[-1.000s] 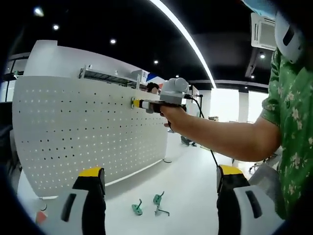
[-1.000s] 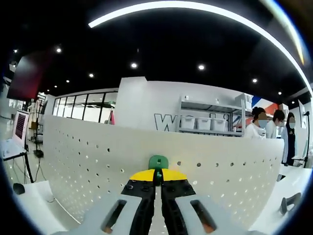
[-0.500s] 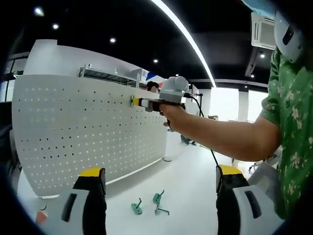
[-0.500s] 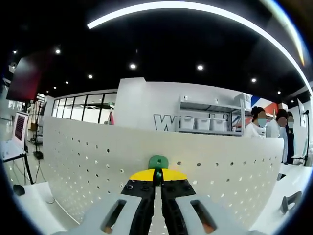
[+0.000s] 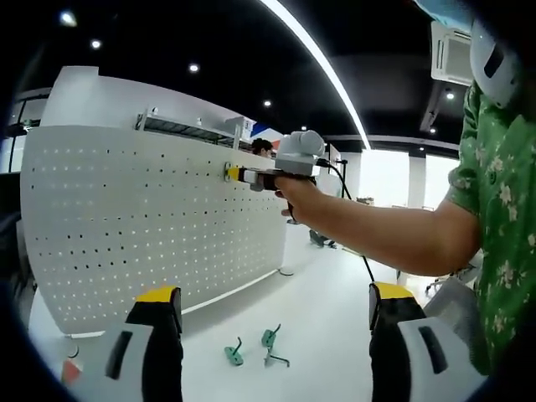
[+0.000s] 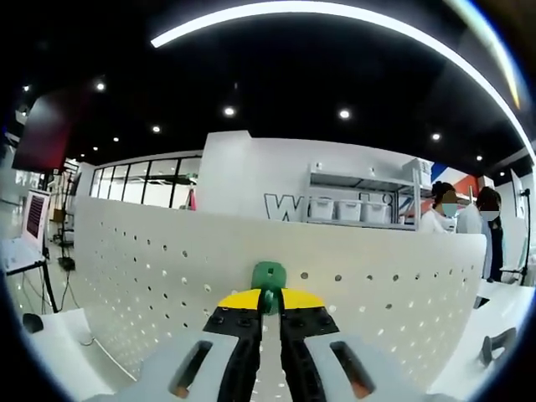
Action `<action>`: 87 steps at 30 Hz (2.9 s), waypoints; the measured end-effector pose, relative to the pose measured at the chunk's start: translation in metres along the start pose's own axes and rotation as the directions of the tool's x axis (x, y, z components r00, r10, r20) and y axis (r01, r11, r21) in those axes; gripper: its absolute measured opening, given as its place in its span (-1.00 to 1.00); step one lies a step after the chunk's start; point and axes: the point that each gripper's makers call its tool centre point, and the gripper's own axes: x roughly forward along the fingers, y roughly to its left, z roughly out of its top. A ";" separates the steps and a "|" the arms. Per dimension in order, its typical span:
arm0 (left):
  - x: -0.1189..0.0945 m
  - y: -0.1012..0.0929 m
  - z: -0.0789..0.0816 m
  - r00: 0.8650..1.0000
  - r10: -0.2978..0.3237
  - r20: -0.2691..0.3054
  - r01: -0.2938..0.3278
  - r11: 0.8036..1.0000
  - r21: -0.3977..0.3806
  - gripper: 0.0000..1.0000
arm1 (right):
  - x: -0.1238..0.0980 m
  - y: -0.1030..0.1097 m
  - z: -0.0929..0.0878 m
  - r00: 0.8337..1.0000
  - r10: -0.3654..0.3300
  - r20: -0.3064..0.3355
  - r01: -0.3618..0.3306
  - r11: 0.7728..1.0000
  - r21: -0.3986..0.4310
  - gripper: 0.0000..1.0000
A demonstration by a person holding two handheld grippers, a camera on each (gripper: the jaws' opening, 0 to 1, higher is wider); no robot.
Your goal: Insert the hook assembly into the mounting plate slot until the hook locks in place.
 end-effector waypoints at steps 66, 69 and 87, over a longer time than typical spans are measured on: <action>0.001 -0.002 -0.005 1.000 -0.008 -0.024 0.008 1.000 0.009 0.81 | 0.003 0.008 0.000 0.999 0.050 -0.005 -0.050 0.994 -0.096 -0.79; 0.002 -0.002 -0.004 1.000 -0.010 -0.023 0.010 1.000 0.011 0.81 | 0.003 0.008 -0.001 0.999 0.048 -0.007 -0.048 0.994 -0.094 -0.78; 0.002 -0.003 -0.005 0.999 -0.013 -0.030 0.014 1.000 0.016 0.81 | -0.010 0.006 -0.009 0.998 0.050 -0.028 -0.052 0.996 -0.068 -0.63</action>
